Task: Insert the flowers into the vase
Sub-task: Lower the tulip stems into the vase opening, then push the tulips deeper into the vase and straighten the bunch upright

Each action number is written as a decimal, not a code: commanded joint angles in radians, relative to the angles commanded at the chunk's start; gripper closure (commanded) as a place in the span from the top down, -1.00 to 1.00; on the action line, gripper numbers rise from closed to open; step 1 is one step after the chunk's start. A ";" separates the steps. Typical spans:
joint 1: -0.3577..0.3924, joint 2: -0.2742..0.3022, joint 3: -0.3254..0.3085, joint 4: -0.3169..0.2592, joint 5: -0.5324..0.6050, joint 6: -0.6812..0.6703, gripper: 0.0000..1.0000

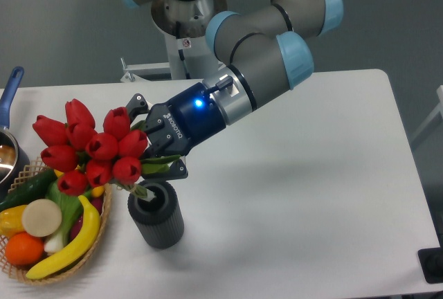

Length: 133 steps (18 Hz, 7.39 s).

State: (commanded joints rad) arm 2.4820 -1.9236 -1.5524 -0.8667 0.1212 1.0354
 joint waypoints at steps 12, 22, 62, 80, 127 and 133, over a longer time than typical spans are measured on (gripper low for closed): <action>0.005 -0.003 -0.063 0.000 -0.017 0.032 -0.23; 0.012 -0.003 -0.110 -0.002 -0.018 0.060 -0.23; 0.058 -0.064 -0.160 0.000 -0.017 0.087 -0.22; 0.051 -0.061 -0.221 0.000 -0.015 0.114 -0.20; 0.074 -0.058 -0.316 0.000 -0.003 0.218 0.98; 0.078 -0.029 -0.324 0.000 0.059 0.216 1.00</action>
State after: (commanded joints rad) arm 2.5602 -1.9528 -1.8760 -0.8667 0.1807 1.2517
